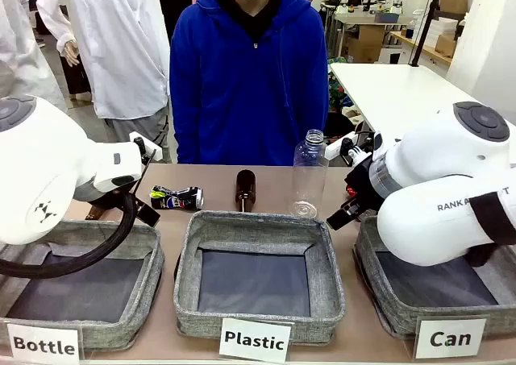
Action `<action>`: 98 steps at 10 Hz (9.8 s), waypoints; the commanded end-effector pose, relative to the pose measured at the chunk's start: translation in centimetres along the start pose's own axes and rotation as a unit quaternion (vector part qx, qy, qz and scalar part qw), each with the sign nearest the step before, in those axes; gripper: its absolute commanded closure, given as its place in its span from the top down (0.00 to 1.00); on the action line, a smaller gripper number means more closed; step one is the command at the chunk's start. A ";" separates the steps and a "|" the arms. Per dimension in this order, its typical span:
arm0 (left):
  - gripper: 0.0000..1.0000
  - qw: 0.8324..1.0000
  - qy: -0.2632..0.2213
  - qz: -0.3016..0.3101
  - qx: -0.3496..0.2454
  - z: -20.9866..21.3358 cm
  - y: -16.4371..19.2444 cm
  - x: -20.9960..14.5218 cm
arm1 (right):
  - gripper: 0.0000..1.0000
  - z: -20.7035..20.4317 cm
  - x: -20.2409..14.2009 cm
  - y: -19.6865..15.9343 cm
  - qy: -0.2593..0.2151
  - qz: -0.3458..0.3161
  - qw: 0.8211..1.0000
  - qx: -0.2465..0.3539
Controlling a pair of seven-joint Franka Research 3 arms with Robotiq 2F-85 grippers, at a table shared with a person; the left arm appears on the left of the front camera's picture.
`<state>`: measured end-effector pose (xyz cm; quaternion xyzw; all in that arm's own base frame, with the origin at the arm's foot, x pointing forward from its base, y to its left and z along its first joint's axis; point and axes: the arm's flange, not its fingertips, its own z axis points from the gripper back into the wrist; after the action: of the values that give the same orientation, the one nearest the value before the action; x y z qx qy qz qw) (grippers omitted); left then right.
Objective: Sort the can waste into the basket.
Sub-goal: Pick up the can waste from the table and place it in the right Fabric basket.
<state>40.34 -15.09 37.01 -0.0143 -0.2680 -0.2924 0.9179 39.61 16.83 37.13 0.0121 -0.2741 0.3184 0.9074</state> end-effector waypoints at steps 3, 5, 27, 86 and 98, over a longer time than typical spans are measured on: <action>1.00 1.000 0.000 0.000 0.000 0.0 0.0 0.0 | 1.00 0.0 0.0 0.0 0.000 0.000 1.000 0.000; 1.00 1.000 0.000 0.000 0.000 0.0 0.0 0.0 | 1.00 0.0 0.0 0.0 0.000 0.000 1.000 0.000; 1.00 0.865 -0.212 0.234 -0.389 20.4 17.6 -16.9 | 1.00 20.4 -14.2 -15.4 -0.122 -0.275 0.905 0.300; 1.00 0.804 -0.165 0.364 -0.441 19.9 18.6 -22.7 | 0.00 -13.0 8.5 -16.1 0.231 -0.353 0.904 -0.077; 1.00 0.804 -0.165 0.364 -0.441 19.9 18.6 -22.7 | 0.00 16.4 -1.4 -11.9 0.179 0.202 0.928 0.259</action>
<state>25.67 15.99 45.21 -0.5603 -0.2415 -0.0172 0.7921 38.84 5.48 52.88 0.1068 -0.0650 0.3795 0.9167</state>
